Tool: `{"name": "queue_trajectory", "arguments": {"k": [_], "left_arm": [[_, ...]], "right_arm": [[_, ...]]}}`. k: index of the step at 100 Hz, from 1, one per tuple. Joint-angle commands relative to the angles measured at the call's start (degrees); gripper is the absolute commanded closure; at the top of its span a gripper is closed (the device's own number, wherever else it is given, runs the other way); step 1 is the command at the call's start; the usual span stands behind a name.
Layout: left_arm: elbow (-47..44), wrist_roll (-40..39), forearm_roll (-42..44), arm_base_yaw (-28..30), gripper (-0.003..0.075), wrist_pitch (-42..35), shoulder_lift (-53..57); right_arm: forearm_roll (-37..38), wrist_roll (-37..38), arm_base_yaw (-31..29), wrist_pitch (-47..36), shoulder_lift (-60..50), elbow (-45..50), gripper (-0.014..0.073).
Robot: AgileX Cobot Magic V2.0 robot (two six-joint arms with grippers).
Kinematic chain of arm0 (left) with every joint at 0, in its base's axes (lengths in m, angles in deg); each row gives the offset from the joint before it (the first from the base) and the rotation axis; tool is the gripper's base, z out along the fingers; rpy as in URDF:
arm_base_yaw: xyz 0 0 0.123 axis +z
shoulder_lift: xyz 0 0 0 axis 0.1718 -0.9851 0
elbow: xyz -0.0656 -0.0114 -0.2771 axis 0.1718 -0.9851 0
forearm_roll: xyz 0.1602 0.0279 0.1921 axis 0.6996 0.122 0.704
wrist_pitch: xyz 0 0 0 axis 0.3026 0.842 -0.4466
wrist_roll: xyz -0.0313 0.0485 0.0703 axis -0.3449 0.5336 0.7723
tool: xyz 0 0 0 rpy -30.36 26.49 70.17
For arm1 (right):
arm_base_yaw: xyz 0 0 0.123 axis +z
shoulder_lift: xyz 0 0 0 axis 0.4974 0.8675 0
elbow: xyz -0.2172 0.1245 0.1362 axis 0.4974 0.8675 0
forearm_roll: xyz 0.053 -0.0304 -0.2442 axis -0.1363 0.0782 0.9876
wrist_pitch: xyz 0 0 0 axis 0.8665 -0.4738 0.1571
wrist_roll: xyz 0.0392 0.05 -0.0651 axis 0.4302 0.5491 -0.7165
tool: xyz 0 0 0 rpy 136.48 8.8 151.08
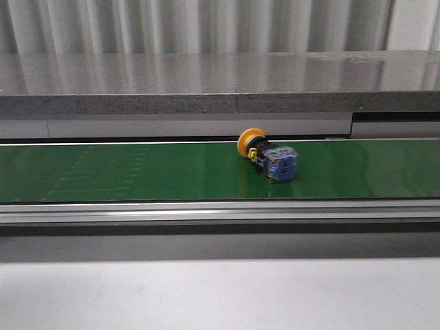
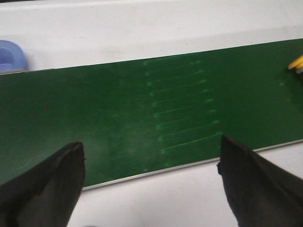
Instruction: Move button from right to left
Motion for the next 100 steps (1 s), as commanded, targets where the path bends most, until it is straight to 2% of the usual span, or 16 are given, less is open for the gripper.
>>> {"name": "queue_trajectory", "arguments": {"k": [1, 18, 43, 69, 100], "left_arm": [[4.3, -3.7, -0.2, -3.6, 0.0156, -2.8, -3.4], [10.3, -10.1, 3.6, -11.1, 0.0156, -0.9, -11.2], [19.3, -14.7, 0.5, -19.8, 0.0155, 0.0, -22.4], [25.8, -14.7, -5.9, -21.5, 0.0155, 0.1, -31.4], [26.4, -14.7, -11.4, -21.4, 0.0155, -1.7, -36.4]], "right_arm": [[-0.4, -0.4, 0.0, -3.9, 0.6, -1.5, 0.0660], [-0.4, -0.4, 0.0, -3.9, 0.6, -1.5, 0.0660], [-0.4, -0.4, 0.0, -3.9, 0.6, -1.5, 0.0660], [-0.4, -0.4, 0.0, -3.9, 0.6, -1.5, 0.0660], [-0.4, -0.4, 0.0, -3.9, 0.6, -1.5, 0.0660]]}}
